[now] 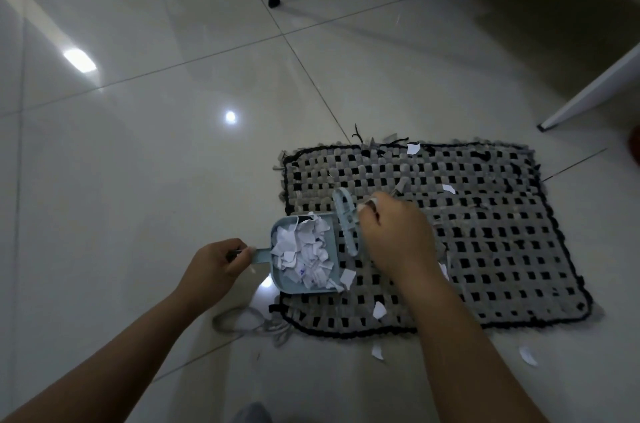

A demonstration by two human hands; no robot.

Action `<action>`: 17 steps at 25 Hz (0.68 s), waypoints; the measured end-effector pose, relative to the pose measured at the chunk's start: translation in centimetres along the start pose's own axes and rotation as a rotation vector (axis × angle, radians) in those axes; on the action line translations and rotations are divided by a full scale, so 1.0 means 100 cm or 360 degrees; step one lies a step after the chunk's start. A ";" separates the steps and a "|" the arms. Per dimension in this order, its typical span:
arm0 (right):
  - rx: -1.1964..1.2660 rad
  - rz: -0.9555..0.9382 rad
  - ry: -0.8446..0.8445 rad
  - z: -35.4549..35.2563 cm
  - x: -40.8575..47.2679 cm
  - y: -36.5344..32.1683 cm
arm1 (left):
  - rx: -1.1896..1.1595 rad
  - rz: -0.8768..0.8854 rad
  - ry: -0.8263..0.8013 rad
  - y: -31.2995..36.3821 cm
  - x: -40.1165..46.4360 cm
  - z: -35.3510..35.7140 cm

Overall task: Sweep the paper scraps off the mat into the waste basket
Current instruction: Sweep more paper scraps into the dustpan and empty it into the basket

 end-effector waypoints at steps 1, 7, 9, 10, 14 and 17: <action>-0.0019 -0.0024 0.0031 -0.011 0.000 0.001 | 0.0004 0.0008 -0.0005 0.003 0.002 0.000; -0.0440 -0.0483 -0.0084 0.005 -0.020 -0.029 | 0.0078 0.0016 -0.0061 0.018 0.012 -0.002; -0.0530 -0.0494 -0.0124 0.019 -0.028 -0.033 | 0.0070 -0.0005 -0.0076 0.019 0.011 -0.002; -0.0559 -0.0510 -0.0063 0.022 -0.030 -0.033 | 0.0065 -0.0018 -0.0081 0.019 0.011 -0.003; -0.0516 -0.0600 -0.0036 0.027 -0.035 -0.038 | -0.0001 -0.0078 -0.0068 0.024 0.006 -0.008; -0.0496 -0.0594 -0.0039 0.015 -0.031 -0.041 | -0.0044 -0.0096 0.0008 0.036 0.005 -0.015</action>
Point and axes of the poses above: each hand's wrist, its own x-axis towards the middle knuckle, its own z-axis out of the palm, y = z × x, the point moved 8 cm from there along x, towards the middle knuckle, and after that the axes turned 3 degrees about -x, right-handed, at the moved point
